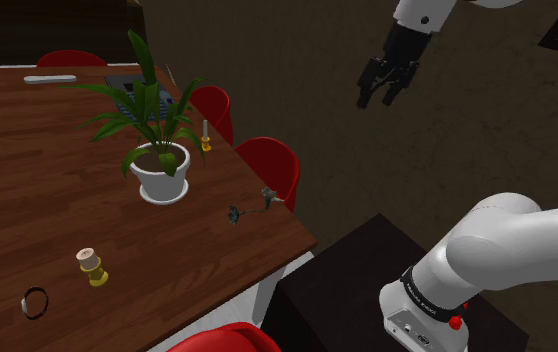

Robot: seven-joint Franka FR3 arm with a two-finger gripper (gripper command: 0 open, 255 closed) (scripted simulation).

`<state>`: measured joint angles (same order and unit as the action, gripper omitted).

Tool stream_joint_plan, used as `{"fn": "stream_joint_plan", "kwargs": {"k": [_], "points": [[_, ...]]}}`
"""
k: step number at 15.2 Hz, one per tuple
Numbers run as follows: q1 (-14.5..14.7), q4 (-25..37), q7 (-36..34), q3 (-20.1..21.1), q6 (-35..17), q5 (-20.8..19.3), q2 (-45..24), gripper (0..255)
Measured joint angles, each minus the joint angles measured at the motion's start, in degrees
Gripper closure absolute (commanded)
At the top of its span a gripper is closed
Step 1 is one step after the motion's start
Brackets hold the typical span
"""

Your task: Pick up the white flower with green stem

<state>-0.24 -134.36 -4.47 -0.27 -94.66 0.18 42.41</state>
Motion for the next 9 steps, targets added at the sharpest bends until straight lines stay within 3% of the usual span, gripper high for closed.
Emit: {"fn": "stream_joint_plan", "kwargs": {"k": [4, 9], "points": [[0.43, -2.00, -0.99, 0.86, -3.73, 0.77, -1.75, 0], [1.52, -7.01, -3.21, 2.97, -13.64, 2.54, -6.61, 0]]}}
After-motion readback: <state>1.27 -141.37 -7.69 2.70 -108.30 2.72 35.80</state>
